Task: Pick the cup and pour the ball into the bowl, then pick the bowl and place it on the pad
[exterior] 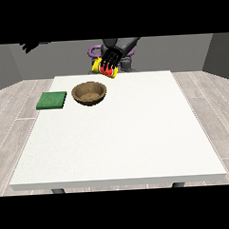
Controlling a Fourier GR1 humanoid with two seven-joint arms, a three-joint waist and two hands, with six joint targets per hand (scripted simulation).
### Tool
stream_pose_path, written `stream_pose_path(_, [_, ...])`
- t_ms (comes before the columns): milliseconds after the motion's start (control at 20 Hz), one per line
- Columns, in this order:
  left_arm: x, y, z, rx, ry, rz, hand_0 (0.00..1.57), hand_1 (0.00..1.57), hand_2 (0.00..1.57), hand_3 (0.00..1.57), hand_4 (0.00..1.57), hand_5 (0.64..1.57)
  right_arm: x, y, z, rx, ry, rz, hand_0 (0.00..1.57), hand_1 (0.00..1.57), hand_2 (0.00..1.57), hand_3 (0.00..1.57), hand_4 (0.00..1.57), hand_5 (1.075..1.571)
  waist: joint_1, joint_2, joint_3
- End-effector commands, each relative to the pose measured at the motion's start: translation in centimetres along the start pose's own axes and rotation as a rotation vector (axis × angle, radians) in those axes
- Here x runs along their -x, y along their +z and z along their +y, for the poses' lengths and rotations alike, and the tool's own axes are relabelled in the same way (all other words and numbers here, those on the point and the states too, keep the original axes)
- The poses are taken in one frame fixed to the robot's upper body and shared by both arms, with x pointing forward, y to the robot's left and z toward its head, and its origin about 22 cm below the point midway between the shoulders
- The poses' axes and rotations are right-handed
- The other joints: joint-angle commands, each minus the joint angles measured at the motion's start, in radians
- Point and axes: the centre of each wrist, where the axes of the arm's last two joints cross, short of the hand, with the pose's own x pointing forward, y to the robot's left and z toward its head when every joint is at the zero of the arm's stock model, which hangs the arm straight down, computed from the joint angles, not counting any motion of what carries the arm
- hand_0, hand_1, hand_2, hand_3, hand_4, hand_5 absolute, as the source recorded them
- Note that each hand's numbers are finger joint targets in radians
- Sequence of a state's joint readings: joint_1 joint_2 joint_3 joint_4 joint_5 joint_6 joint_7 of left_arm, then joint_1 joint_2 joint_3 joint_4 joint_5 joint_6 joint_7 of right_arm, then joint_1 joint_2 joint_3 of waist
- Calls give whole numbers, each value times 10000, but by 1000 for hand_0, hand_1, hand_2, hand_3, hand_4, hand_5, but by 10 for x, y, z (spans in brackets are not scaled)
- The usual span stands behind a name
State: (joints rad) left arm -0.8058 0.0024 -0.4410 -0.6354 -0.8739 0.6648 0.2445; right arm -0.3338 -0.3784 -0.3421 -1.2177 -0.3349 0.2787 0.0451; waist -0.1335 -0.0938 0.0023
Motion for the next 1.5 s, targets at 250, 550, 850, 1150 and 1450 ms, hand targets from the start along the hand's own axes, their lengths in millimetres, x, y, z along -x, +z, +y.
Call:
stream_pose_path(250, [-24, -14, 2, 376, -3925, -746, 0, 0, 1571, 1406, 931, 1559, -2, 9, -30, 179, -68, -234, 0, 0, 0, 186, 439, 1570, 218, 89, -8])
stream_pose_path(550, [-39, -5, 3, 709, -4800, -1257, 0, 0, 1571, 1414, 761, 1545, 31, 24, -26, 795, 19, 454, 0, 0, 0, 333, 433, 1571, 836, -372, -18])
stream_pose_path(850, [-30, 6, -6, 548, -5685, -1773, 534, 534, 1449, 1571, 503, 1540, 23, 13, -9, 573, -272, 97, 0, 0, 0, 417, 441, 1570, 721, 96, -22])
stream_pose_path(1150, [-56, -10, 13, 656, -6627, -2220, 0, 0, 1153, 1548, 861, 1571, 21, 1, 9, 130, -553, -241, 0, 0, 0, 266, 461, 1570, 271, 503, -21])
stream_pose_path(1450, [-40, -22, 14, 1321, -11155, -4043, 1532, 1532, 1571, 1571, 1206, 1531, 16, 4, -10, 240, -563, 123, 0, 0, 0, 320, 483, 1570, 366, 6, 4])
